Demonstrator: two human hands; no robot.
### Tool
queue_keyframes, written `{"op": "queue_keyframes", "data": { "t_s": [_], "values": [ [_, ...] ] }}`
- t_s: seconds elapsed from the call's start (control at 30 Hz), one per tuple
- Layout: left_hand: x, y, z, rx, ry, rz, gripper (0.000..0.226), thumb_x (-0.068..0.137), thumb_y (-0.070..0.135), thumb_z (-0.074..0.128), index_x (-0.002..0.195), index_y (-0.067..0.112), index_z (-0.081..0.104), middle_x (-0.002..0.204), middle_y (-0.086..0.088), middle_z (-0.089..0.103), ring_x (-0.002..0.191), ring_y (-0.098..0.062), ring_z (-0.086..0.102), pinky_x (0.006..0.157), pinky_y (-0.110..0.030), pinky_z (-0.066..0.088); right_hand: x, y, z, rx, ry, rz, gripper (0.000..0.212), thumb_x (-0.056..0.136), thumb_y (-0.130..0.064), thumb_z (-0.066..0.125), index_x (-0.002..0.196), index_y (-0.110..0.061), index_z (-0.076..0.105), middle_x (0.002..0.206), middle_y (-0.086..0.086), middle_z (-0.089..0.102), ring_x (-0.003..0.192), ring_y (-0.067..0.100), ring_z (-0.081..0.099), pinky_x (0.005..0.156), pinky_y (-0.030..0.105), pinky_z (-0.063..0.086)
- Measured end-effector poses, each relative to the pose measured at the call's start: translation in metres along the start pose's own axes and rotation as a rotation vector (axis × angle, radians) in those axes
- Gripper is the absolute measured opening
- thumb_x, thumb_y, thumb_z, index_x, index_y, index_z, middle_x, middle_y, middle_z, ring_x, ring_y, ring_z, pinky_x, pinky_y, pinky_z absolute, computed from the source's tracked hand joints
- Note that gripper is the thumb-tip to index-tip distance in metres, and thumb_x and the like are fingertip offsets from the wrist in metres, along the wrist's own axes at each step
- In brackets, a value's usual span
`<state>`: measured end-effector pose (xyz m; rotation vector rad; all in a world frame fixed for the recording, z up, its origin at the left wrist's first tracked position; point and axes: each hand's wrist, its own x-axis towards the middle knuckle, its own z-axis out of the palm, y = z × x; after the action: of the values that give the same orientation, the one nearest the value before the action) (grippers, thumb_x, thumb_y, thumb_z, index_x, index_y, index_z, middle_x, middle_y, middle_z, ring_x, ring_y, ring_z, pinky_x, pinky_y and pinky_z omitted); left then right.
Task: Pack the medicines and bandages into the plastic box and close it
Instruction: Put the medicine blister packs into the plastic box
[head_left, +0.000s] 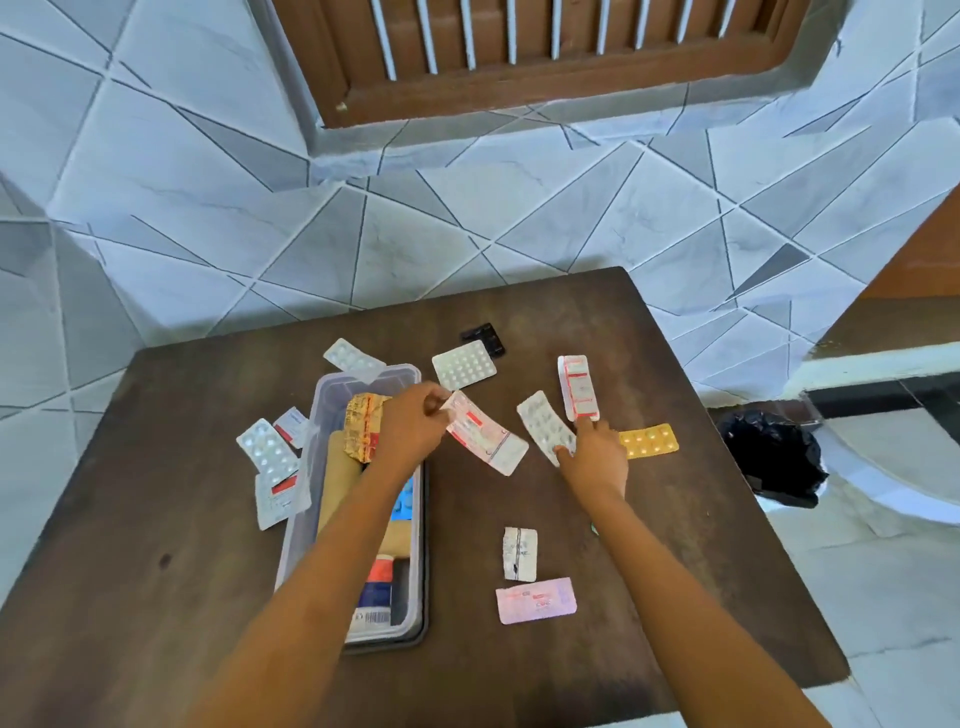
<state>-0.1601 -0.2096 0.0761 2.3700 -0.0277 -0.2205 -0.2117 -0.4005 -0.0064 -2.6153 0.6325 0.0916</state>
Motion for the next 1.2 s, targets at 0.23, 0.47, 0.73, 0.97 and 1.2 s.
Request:
{"op": "queue_keyframes", "data": {
  "t_s": [0.23, 0.47, 0.73, 0.97, 1.2],
  "values": [
    [-0.014, -0.035, -0.077, -0.07, 0.285, -0.095, 0.024, 0.088, -0.001, 0.053, 0.108, 0.003, 0.066, 0.113, -0.018, 0.068, 0.105, -0.032, 0.064, 0.087, -0.035, 0.049, -0.005, -0.029, -0.018, 0.511, 0.143, 0.041, 0.018, 0.083, -0.008, 0.059, 0.096, 0.005, 0.059, 0.096, 0.026, 0.068, 0.091, 0.041, 0.061, 0.07, 0.034, 0.042],
    [-0.01, -0.069, -0.073, 0.165, 0.048, 0.0, 0.027, 0.088, -0.001, 0.053, 0.11, 0.005, 0.067, 0.117, -0.015, 0.068, 0.107, -0.031, 0.063, 0.085, -0.029, 0.046, -0.042, -0.095, -0.018, 0.848, -0.108, -0.035, 0.048, 0.077, 0.001, 0.067, 0.118, -0.009, 0.045, 0.1, 0.017, 0.063, 0.092, 0.029, 0.063, 0.08, 0.048, 0.057],
    [-0.009, -0.085, -0.045, 0.348, -0.329, 0.096, 0.053, 0.089, 0.001, 0.05, 0.139, 0.01, 0.039, 0.14, -0.017, 0.049, 0.125, -0.033, 0.048, 0.104, -0.034, 0.041, -0.07, -0.149, 0.008, 0.686, -0.024, -0.177, 0.025, 0.087, -0.006, 0.055, 0.11, -0.002, 0.064, 0.114, 0.015, 0.067, 0.1, 0.022, 0.061, 0.089, 0.029, 0.046],
    [0.004, -0.123, -0.098, 0.183, -0.086, 0.089, 0.038, 0.09, 0.0, 0.044, 0.122, 0.01, 0.061, 0.131, -0.013, 0.059, 0.117, -0.029, 0.057, 0.098, -0.032, 0.045, -0.064, -0.185, 0.028, 0.034, -0.008, -0.314, 0.03, 0.083, -0.008, 0.049, 0.108, -0.01, 0.065, 0.112, 0.012, 0.067, 0.121, 0.029, 0.046, 0.1, 0.038, 0.037],
    [0.008, -0.154, -0.131, 0.023, 0.021, 0.093, 0.032, 0.089, -0.002, 0.048, 0.115, 0.007, 0.065, 0.124, -0.011, 0.062, 0.11, -0.024, 0.06, 0.086, -0.02, 0.042, -0.052, -0.202, 0.048, -0.475, -0.008, -0.392, 0.034, 0.089, -0.025, 0.043, 0.117, -0.009, 0.053, 0.126, 0.012, 0.058, 0.135, 0.033, 0.029, 0.116, 0.05, 0.012]
  ]
}}
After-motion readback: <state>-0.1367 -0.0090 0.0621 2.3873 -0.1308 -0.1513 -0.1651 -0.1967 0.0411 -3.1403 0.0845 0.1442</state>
